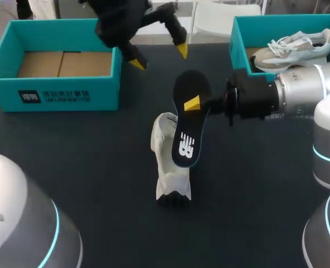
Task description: Take the shoe out of the shoebox, open the shoe tongue, remove and reinsert the insole, then place the shoe into the shoebox
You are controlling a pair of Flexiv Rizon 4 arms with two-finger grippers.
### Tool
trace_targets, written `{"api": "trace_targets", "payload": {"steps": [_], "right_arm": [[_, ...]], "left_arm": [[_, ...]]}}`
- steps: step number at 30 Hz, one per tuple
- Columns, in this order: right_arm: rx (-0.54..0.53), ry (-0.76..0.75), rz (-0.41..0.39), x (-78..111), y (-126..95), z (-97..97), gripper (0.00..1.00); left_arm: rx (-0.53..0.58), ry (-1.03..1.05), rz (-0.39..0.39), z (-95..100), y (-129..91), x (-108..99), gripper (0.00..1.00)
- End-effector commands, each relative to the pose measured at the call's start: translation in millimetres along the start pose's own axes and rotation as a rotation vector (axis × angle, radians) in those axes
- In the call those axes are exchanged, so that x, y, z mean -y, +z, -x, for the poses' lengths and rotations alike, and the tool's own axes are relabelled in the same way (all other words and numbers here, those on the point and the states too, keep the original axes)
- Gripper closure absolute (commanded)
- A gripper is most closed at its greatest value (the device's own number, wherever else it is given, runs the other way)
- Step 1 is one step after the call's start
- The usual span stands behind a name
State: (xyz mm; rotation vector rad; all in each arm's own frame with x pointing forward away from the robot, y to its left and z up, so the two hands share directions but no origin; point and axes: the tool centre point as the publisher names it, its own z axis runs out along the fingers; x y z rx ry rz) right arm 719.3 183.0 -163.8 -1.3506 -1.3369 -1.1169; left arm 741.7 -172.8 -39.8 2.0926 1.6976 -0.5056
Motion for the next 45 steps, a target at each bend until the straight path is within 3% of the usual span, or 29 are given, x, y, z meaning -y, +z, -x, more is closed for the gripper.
{"api": "trace_targets", "payload": {"steps": [1, 7, 10, 11, 20, 27, 29, 36, 45], "right_arm": [[0.012, 0.004, -0.001, 1.8, -3, -3.3, 1.0], [0.009, 0.006, -0.001, 2.7, -3, -3.1, 1.0], [0.003, 0.004, -0.003, 3.3, -2, -3.2, 1.0], [0.002, 0.003, -0.004, 3.5, -2, -2.7, 1.0], [-0.019, -0.003, -0.005, 2.6, -2, -0.8, 1.0], [-0.14, -0.035, 0.062, 0.3, 2, -6.0, 1.0], [-0.183, -0.035, 0.08, 0.7, 6, -8.8, 1.0], [-0.177, -0.018, 0.066, -3.8, 19, -16.6, 1.0], [-0.171, -0.04, 0.064, -8.3, 21, -25.2, 1.0]], "left_arm": [[0.751, -0.021, 0.056, -28.4, 5, 8, 0.0], [0.824, -0.087, 0.089, -46.1, 5, 5, 0.0], [0.765, -0.106, 0.096, -52.3, 7, 3, 0.0], [0.725, -0.101, 0.094, -52.6, 8, 2, 0.0], [0.725, -0.101, 0.094, -52.6, 8, 2, 0.0], [0.725, -0.101, 0.094, -52.6, 8, 2, 0.0], [0.792, -0.13, 0.128, -56.8, 12, -2, 0.0], [0.829, -0.135, 0.191, -64.0, 34, -11, 0.0], [0.859, -0.202, 0.175, -60.3, 68, -13, 0.0]]}}
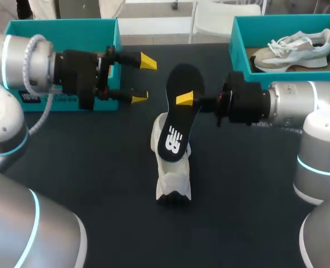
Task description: Take the shoe out of the shoebox, open the shoe tongue, remove and reinsert the insole, then place the shoe into the shoebox
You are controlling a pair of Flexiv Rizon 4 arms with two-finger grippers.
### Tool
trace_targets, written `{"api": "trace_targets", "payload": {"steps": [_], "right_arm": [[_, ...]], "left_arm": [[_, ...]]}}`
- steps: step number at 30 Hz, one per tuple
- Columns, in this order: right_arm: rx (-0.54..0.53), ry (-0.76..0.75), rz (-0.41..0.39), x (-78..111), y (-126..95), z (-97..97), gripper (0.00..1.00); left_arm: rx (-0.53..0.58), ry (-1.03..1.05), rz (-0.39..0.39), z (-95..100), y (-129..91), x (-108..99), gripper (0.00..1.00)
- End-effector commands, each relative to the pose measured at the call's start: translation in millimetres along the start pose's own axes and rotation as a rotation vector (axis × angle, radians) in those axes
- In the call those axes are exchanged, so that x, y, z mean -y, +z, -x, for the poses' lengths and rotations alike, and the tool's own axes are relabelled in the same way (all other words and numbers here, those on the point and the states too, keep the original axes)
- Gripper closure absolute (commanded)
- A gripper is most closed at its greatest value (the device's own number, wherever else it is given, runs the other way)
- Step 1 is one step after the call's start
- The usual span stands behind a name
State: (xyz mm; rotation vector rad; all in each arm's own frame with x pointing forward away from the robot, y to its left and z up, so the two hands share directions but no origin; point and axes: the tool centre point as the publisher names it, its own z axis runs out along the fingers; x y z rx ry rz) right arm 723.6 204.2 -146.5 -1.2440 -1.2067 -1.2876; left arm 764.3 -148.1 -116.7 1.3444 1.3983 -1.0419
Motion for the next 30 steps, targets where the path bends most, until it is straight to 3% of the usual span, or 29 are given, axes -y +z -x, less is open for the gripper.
{"api": "trace_targets", "payload": {"steps": [1, 4, 7, 11, 23, 30], "right_arm": [[0.011, -0.005, -0.003, -4.3, 5, -4.5, 1.0], [0.014, -0.01, -0.009, -5.1, 6, -6.6, 1.0], [0.018, -0.006, -0.017, -5.5, 7, -7.4, 1.0], [0.021, 0.001, -0.021, -4.9, 7, -7.1, 1.0], [0.016, 0.011, -0.032, -2.2, 12, -6.1, 1.0], [0.017, 0.012, -0.029, -2.2, 11, -4.2, 1.0]], "left_arm": [[0.078, -0.008, 0.011, -10.5, 17, 1, 0.04], [0.08, 0.0, 0.01, -17.6, 25, 1, 0.16], [0.085, 0.001, 0.006, -21.8, 33, 1, 0.35], [0.098, 0.003, 0.014, -22.4, 45, -2, 0.51], [0.129, -0.019, 0.022, -16.2, 66, -11, 0.65], [0.137, -0.021, 0.011, -12.5, 78, -8, 0.67]]}}
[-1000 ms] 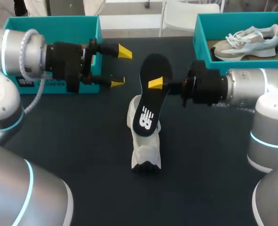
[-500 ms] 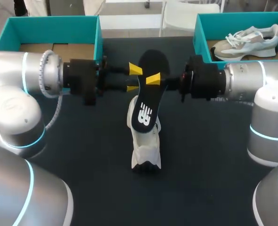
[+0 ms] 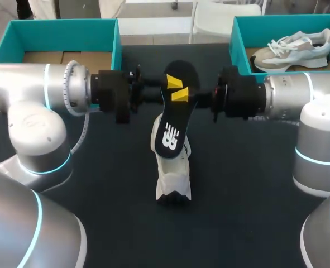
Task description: Take the shoe out of the shoebox, open the shoe tongue, remove and reinsert the insole, then place the shoe into the shoebox
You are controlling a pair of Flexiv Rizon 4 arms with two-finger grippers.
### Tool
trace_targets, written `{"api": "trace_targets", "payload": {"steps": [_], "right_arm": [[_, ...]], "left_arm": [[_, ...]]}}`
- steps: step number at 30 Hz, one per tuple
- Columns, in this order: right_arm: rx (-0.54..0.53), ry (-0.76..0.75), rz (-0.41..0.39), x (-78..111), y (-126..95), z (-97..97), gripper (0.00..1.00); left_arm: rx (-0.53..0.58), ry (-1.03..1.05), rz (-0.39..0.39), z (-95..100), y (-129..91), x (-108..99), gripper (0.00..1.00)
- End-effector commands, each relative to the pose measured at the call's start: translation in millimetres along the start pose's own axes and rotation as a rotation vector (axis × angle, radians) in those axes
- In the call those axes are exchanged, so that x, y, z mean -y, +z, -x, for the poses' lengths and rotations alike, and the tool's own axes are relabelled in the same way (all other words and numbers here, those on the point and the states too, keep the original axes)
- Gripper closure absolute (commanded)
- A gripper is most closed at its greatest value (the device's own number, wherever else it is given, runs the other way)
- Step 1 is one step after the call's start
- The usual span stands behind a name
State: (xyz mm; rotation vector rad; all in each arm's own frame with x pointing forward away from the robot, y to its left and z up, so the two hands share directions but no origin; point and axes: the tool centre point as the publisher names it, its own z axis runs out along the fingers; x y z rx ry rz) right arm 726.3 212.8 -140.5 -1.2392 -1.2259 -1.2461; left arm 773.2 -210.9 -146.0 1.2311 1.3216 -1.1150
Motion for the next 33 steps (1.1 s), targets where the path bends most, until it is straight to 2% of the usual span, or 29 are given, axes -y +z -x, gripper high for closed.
{"api": "trace_targets", "payload": {"steps": [1, 7, 10, 12, 17, 18, 19, 26, 31, 33], "right_arm": [[0.0, -0.001, 0.005, -0.1, 2, 1.9, 1.0], [-0.002, -0.004, 0.013, -0.2, 1, 3.4, 1.0], [-0.002, -0.002, 0.014, -0.4, 0, 3.8, 1.0], [-0.002, -0.001, 0.013, -0.5, 0, 4.1, 1.0], [-0.004, 0.0, 0.012, -0.9, 0, 5.5, 1.0], [-0.004, 0.0, 0.015, -0.3, 0, 6.2, 0.67], [0.0, -0.003, 0.031, 1.4, -2, 7.2, 0.0], [0.095, -0.076, 0.038, 12.6, -27, 6.4, 0.0], [0.147, -0.233, 0.032, 11.9, -45, 4.7, 0.0], [0.227, -0.335, 0.005, 10.1, -47, 4.0, 0.0]], "left_arm": [[0.005, 0.0, -0.003, 0.1, 11, -2, 0.68], [0.008, -0.011, -0.004, -1.5, 13, 1, 0.71], [0.004, -0.015, -0.003, -3.8, 13, 2, 0.79], [0.002, -0.017, -0.002, -4.5, 13, 2, 1.0], [0.007, -0.031, -0.002, -5.1, 13, 3, 1.0], [0.011, -0.047, 0.0, -5.4, 14, 4, 1.0], [0.013, -0.054, 0.003, -5.5, 14, 3, 1.0], [0.006, -0.126, 0.004, -0.9, -7, 0, 1.0], [-0.014, -0.27, -0.053, -0.6, -21, 11, 1.0], [-0.014, -0.327, -0.076, -0.4, -25, 19, 1.0]]}}
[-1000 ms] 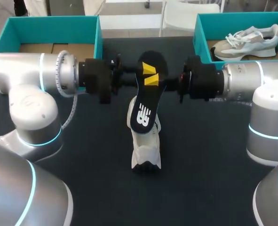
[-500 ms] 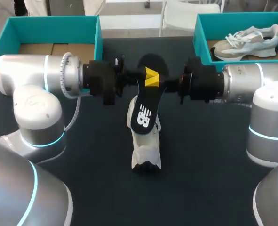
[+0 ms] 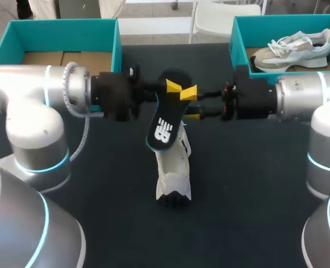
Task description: Take the shoe out of the shoebox, open the shoe tongue, remove and reinsert the insole, then place the shoe into the shoebox
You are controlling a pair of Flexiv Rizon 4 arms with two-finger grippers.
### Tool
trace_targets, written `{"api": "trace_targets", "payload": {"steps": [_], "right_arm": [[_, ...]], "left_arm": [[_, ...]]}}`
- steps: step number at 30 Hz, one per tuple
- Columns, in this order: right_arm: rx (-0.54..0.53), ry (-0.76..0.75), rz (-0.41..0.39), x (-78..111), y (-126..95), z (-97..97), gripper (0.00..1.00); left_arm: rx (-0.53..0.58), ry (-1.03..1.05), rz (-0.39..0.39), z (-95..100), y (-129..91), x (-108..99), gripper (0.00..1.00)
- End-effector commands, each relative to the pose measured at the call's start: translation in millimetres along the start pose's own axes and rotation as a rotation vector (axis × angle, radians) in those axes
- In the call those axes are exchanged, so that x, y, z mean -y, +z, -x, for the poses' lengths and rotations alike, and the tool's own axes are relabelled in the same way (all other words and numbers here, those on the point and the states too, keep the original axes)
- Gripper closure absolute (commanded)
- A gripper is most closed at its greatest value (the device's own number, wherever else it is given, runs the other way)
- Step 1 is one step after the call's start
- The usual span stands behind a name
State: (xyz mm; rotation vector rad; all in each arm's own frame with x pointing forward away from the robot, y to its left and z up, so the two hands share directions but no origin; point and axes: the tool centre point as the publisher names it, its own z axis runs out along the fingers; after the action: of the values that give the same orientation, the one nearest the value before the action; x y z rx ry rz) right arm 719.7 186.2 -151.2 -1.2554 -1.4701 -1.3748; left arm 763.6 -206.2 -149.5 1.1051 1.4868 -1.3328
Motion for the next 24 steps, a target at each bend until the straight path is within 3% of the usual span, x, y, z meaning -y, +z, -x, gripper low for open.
{"api": "trace_targets", "payload": {"steps": [1, 2, 5, 8, 20, 22, 24], "right_arm": [[0.115, -0.196, -0.041, 1.9, -22, -5.2, 0.0], [0.151, -0.303, -0.046, 2.0, -22, -5.9, 0.0], [0.216, -0.391, 0.0, 2.5, -20, -0.5, 0.0], [0.216, -0.391, 0.0, 2.5, -20, -0.5, 0.0], [0.216, -0.391, 0.0, 2.5, -20, -0.5, 0.0], [0.262, -0.544, -0.022, -1.3, -25, 12.5, 0.0], [0.364, -0.835, -0.06, -4.7, -40, 27.0, 0.0]], "left_arm": [[-0.022, -0.12, -0.049, -0.8, -21, 15, 1.0], [-0.013, -0.162, -0.054, -1.4, -22, 19, 1.0], [-0.024, -0.218, -0.084, -5.6, -24, 28, 1.0], [-0.025, -0.302, -0.104, -10.7, -24, 35, 1.0], [-0.025, -0.302, -0.104, -10.7, -24, 35, 1.0], [-0.025, -0.302, -0.104, -10.7, -24, 35, 1.0], [-0.025, -0.302, -0.104, -10.7, -24, 35, 1.0]]}}
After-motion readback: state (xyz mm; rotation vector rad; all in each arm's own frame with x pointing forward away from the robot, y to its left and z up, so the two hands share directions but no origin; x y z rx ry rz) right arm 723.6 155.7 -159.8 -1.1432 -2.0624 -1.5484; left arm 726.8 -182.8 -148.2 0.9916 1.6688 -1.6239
